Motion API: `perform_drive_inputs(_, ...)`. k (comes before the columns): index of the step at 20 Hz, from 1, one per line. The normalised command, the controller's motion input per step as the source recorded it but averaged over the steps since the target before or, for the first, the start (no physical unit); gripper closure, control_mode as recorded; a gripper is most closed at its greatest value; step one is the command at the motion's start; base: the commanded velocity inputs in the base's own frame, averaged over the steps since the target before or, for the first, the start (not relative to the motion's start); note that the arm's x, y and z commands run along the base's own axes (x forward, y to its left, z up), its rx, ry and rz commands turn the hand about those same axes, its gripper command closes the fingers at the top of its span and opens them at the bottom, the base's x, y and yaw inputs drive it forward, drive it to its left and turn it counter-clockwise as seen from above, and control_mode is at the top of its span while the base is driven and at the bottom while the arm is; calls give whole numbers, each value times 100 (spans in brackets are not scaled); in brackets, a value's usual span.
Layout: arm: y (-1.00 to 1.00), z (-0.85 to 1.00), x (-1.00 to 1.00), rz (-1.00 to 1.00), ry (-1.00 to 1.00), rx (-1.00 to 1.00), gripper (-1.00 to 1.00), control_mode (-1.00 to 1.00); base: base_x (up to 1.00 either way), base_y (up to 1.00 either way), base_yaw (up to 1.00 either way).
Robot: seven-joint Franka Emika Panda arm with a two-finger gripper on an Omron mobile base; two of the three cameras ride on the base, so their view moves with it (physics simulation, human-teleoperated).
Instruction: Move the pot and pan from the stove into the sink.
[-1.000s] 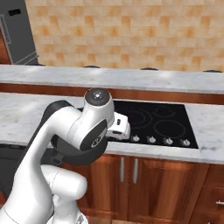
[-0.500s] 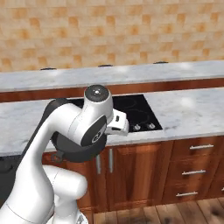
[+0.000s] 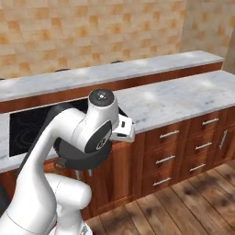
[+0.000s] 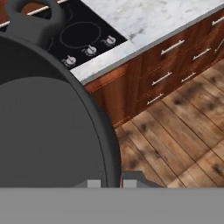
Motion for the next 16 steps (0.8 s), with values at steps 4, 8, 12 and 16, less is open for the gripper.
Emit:
perform_drive_inputs(4,0,0,0,0,0,0,100,100,0,0,-50)
perform_drive_inputs(8,0,0,0,0,0,0,100,100,0,0,-50)
perform_drive_inputs(12,0,0,0,0,0,0,100,100,0,0,-50)
perform_drive_inputs(16,0,0,0,0,0,0,100,100,0,0,-50)
